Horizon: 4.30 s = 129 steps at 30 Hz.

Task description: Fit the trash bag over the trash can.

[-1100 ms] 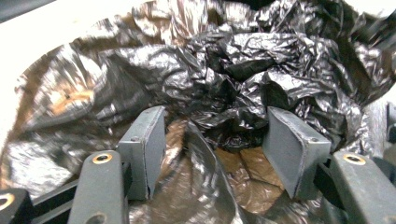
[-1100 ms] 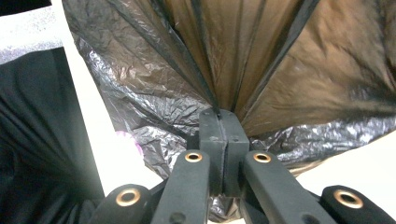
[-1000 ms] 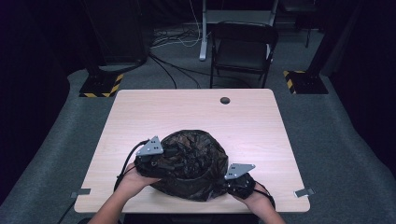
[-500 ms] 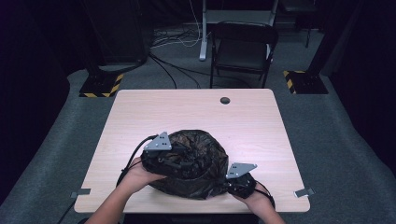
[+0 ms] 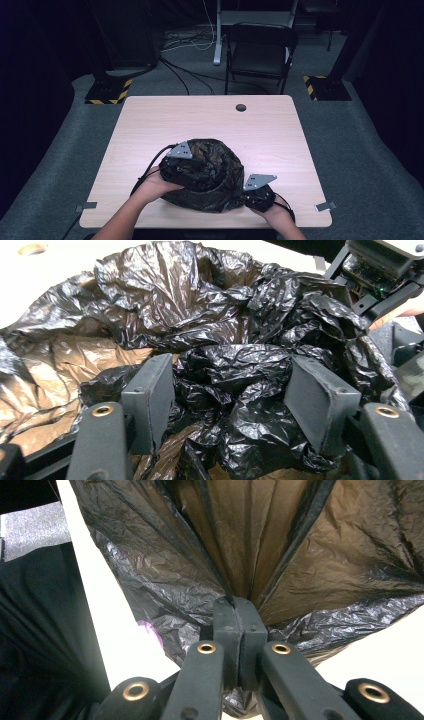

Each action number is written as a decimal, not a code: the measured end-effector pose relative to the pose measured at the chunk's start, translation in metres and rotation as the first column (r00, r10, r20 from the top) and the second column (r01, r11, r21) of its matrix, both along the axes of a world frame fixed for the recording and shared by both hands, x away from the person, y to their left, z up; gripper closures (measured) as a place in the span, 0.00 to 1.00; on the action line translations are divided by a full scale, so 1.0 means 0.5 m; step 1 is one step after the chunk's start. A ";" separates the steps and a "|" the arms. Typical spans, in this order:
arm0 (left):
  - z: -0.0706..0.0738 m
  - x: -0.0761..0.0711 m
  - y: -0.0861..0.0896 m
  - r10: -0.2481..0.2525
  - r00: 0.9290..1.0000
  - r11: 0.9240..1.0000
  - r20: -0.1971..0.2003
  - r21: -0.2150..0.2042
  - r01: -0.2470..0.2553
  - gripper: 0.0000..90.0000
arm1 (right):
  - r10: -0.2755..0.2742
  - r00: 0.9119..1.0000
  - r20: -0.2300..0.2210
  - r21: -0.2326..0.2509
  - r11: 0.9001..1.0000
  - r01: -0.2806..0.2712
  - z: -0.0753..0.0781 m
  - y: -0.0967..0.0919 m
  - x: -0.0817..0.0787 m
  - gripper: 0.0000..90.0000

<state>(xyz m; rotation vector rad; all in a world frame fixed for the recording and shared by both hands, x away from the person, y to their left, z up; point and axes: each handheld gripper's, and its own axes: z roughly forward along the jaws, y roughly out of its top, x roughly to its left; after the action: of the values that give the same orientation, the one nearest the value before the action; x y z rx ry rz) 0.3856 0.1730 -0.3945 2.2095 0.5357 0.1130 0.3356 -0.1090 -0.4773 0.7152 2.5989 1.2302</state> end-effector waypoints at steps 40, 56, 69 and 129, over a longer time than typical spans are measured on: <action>0.019 0.030 -0.020 0.036 0.997 0.973 -0.065 0.231 -0.020 0.34 | 0.008 1.000 0.017 0.020 1.000 -0.008 0.002 0.017 -0.004 0.98; 0.026 0.032 -0.044 0.054 0.996 0.990 -0.071 0.136 -0.044 0.36 | 0.005 1.000 0.011 0.026 1.000 -0.006 0.001 0.013 -0.003 0.89; 0.008 0.044 -0.058 0.081 0.996 0.967 -0.029 0.243 -0.072 0.38 | -0.076 0.991 0.113 0.105 0.992 0.065 0.080 -0.036 0.004 0.68; 0.039 0.073 -0.036 -0.028 0.997 0.918 -0.073 0.392 0.055 0.49 | 0.013 0.992 0.125 0.126 0.992 -0.029 0.083 0.042 0.083 0.61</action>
<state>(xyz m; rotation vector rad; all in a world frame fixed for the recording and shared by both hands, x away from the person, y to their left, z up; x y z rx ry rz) 0.4219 0.1551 -0.3752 2.6249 0.5375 0.1356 0.3769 -0.0881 -0.4357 0.6138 2.4519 1.4097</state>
